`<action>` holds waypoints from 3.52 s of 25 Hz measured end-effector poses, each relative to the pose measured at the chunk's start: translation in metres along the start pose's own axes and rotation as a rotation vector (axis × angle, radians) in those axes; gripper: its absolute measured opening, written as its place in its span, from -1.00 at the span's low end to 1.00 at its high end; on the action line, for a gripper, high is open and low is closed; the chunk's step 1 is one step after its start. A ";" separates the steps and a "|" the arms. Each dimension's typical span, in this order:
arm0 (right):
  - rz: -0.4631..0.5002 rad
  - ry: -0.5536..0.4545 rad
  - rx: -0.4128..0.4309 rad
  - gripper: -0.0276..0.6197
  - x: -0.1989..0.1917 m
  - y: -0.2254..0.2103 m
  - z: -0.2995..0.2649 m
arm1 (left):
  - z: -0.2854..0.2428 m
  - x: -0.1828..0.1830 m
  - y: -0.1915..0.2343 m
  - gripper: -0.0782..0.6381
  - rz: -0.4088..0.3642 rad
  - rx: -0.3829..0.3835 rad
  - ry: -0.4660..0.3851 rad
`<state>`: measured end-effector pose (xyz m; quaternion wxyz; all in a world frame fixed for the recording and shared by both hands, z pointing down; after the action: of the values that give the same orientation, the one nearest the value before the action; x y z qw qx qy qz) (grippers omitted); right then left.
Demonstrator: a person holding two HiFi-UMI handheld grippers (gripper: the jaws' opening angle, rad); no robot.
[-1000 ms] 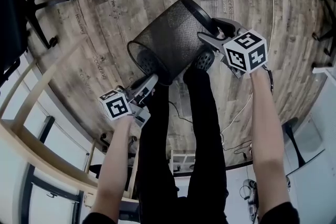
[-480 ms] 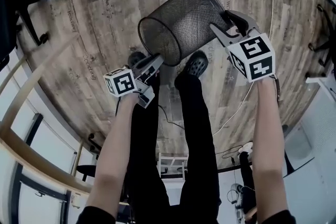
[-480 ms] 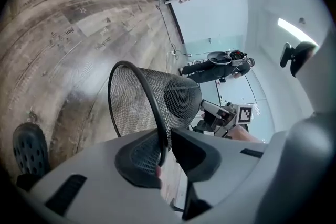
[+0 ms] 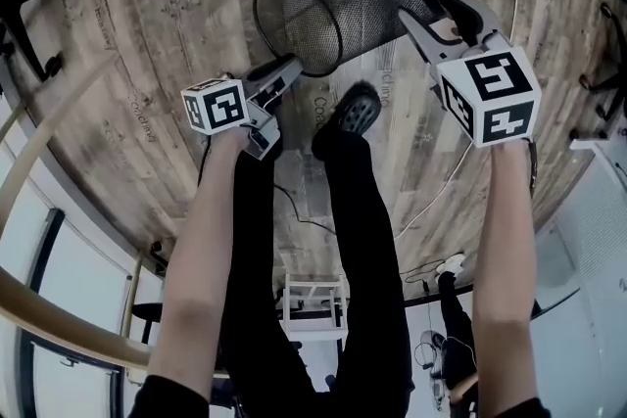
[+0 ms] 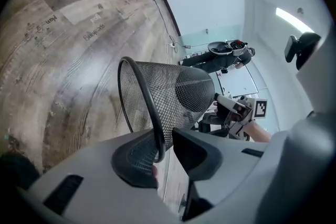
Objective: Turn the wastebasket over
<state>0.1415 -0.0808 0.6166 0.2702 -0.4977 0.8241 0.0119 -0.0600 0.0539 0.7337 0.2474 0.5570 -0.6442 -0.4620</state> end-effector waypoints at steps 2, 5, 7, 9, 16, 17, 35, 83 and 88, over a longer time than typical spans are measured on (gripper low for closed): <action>-0.003 0.003 -0.007 -0.16 -0.006 -0.004 -0.001 | -0.010 -0.002 0.004 -0.52 -0.011 0.005 0.012; -0.033 0.014 -0.006 -0.16 -0.015 -0.006 -0.005 | -0.023 -0.011 0.016 -0.50 -0.021 0.030 0.054; -0.025 0.013 -0.007 -0.16 -0.015 -0.004 -0.010 | -0.028 -0.015 0.025 -0.48 -0.018 0.047 0.070; 0.003 0.011 -0.011 -0.16 -0.014 0.001 -0.014 | -0.031 -0.017 0.030 -0.46 -0.010 0.060 0.073; 0.080 -0.002 -0.043 -0.44 -0.009 0.017 -0.015 | -0.031 -0.032 0.036 -0.38 -0.021 0.132 0.167; 0.094 -0.004 -0.050 -0.45 -0.008 0.021 -0.016 | -0.030 -0.034 0.038 -0.37 -0.023 0.149 0.189; 0.194 0.041 -0.045 -0.52 -0.025 0.066 -0.013 | 0.026 -0.046 0.028 -0.34 0.151 0.297 0.169; 0.115 0.091 0.294 -0.65 -0.095 0.175 -0.021 | 0.038 0.038 -0.044 -0.23 0.052 0.306 -0.138; 0.043 0.095 0.297 -0.67 -0.094 0.177 -0.021 | 0.051 0.026 -0.011 -0.35 0.088 0.360 -0.133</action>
<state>0.0200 0.0792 0.6332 0.3014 -0.4344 0.8391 -0.1279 -0.1039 0.0462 0.6965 0.1206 0.5317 -0.7552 -0.3640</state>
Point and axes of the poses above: the fingertips, and each gripper's own axes: z backward along the fingers, y to its left, x out of its top, the point moved 4 cm from there along z, backward along the fingers, and after that the axes turned 11 degrees about -z, right-handed, at the moved point
